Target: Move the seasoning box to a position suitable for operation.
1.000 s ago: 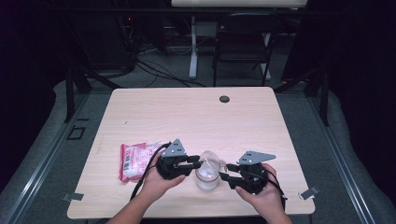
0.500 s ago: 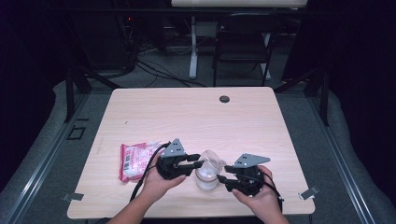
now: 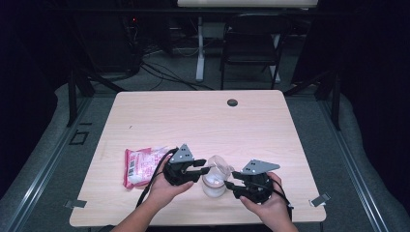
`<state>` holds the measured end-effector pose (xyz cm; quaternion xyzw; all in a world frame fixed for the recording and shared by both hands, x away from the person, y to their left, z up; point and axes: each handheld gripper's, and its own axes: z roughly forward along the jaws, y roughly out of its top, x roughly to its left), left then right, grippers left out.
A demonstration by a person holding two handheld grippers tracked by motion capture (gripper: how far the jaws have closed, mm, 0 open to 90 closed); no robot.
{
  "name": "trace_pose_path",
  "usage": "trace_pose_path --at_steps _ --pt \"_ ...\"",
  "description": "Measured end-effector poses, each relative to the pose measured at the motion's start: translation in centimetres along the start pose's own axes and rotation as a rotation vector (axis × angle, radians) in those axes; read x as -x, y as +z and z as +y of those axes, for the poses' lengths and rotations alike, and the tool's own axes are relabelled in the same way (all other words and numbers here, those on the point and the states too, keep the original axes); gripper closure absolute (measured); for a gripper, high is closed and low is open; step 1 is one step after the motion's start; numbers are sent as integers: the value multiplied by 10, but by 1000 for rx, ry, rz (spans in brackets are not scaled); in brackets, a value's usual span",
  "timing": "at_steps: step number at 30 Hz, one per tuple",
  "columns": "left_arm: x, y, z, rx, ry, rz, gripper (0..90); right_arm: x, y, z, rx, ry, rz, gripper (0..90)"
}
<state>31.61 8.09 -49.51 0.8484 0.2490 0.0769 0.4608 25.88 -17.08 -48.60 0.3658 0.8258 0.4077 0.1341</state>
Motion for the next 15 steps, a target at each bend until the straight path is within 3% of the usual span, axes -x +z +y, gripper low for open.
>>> trace_pose_path --at_steps 5,12,15 --pt "-1 6 -4 -23 -17 0 649 0 0 0 0 0 1 563" --pt "2 14 -7 -69 16 29 654 0 0 0 7 2 0 563" --pt "1 15 -8 -71 11 27 664 0 0 0 10 2 -1 563"
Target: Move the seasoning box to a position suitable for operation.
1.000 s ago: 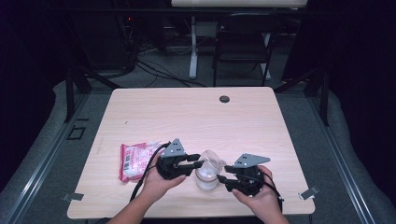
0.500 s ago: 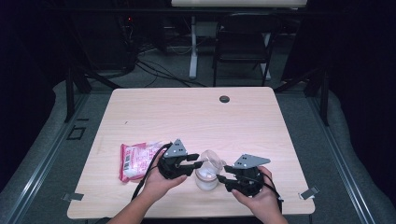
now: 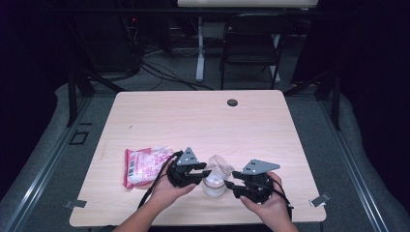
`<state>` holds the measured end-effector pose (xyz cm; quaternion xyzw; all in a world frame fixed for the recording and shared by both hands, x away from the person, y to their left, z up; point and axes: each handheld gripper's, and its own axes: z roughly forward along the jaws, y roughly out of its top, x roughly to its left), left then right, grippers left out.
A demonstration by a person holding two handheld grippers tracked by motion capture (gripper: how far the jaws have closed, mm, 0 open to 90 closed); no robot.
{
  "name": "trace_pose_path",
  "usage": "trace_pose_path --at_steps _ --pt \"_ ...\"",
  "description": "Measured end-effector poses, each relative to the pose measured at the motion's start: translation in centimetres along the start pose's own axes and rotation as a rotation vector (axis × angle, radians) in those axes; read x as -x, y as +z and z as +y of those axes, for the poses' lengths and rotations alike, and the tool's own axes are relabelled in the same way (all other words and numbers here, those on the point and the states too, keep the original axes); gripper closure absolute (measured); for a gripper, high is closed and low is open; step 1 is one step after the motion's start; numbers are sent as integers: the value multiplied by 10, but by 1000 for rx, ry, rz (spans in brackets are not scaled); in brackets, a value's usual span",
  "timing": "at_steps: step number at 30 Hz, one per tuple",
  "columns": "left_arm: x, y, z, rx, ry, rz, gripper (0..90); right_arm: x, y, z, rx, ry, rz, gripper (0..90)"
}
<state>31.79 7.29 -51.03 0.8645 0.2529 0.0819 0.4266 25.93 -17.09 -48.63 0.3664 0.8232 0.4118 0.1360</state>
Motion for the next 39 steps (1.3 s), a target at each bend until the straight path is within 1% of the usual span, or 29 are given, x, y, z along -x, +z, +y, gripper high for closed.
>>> trace_pose_path --at_steps 5,14,22,35,39 --pt "-1 0 -1 6 -15 -8 664 1 1 0 1 -1 2 562" --pt "-1 0 -2 16 -15 -6 666 3 1 0 3 7 -3 561" --pt "-1 0 -2 12 -14 -11 665 4 0 0 15 14 -9 562" --pt "-2 0 -2 14 -16 -13 665 8 -1 -1 17 26 -20 609" --pt "-2 0 -2 14 -17 -13 665 10 -1 -2 21 39 -23 624"
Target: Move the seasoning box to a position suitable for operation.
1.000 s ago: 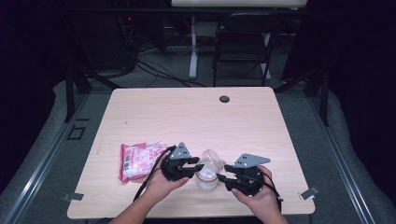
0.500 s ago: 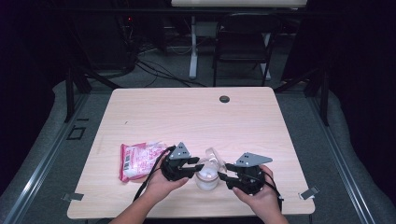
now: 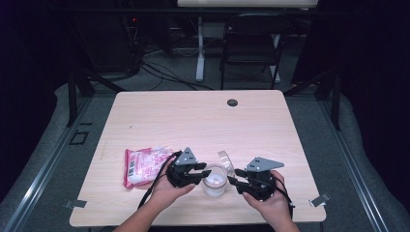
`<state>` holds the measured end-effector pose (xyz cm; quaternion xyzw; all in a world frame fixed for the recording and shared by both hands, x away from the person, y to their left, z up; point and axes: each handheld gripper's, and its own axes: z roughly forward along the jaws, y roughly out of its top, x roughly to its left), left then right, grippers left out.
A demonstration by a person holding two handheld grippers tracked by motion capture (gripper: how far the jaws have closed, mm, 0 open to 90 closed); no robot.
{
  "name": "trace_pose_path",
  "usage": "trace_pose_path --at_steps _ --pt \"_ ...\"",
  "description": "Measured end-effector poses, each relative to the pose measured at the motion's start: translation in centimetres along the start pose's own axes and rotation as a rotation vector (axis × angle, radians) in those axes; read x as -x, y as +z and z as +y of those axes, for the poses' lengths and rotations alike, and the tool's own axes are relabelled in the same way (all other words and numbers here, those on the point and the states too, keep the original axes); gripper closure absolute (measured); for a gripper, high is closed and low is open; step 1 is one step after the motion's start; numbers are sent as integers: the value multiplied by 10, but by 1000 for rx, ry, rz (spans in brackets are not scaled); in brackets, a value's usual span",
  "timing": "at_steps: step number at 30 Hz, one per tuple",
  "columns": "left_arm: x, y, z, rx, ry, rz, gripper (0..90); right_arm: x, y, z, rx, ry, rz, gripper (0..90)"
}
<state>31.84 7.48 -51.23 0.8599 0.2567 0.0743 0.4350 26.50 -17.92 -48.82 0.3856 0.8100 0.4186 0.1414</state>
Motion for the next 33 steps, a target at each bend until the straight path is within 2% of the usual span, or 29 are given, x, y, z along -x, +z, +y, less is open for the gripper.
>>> trace_pose_path --at_steps 5,13,33 --pt "0 0 0 1 0 0 664 2 0 0 -2 6 -4 632" --pt "0 0 0 1 2 0 664 11 1 -4 -1 57 -27 636" --pt "0 0 0 2 0 -2 663 11 1 -4 11 61 -19 640"
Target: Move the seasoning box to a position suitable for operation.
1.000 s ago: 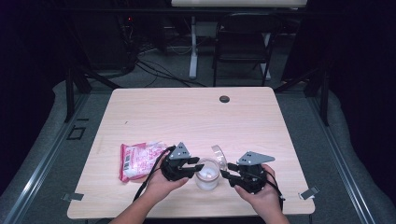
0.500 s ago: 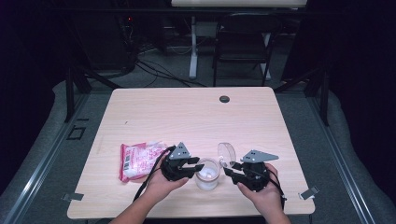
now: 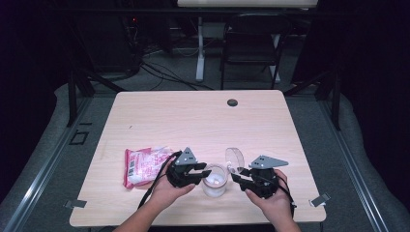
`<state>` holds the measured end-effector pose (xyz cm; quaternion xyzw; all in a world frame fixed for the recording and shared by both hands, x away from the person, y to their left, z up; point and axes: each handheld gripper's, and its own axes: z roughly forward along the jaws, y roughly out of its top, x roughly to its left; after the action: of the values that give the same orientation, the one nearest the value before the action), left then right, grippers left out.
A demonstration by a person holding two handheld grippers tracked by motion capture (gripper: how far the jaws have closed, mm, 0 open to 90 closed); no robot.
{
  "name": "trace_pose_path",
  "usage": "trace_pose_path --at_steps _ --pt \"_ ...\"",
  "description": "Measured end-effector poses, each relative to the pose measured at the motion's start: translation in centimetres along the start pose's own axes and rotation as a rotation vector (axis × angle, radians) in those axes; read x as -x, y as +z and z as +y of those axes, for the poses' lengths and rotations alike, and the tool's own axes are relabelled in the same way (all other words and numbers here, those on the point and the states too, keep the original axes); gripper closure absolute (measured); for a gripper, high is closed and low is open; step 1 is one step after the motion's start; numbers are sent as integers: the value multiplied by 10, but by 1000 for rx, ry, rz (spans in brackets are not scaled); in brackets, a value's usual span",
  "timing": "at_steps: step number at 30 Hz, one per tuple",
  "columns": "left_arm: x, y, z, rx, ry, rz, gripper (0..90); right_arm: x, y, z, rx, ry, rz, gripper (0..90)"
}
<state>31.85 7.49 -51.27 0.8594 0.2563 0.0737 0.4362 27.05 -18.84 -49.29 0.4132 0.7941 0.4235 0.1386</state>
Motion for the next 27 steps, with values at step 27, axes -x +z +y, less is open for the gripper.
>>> trace_pose_path --at_steps 27 --pt "-1 -13 -8 38 -42 14 613 8 10 4 22 34 21 732"
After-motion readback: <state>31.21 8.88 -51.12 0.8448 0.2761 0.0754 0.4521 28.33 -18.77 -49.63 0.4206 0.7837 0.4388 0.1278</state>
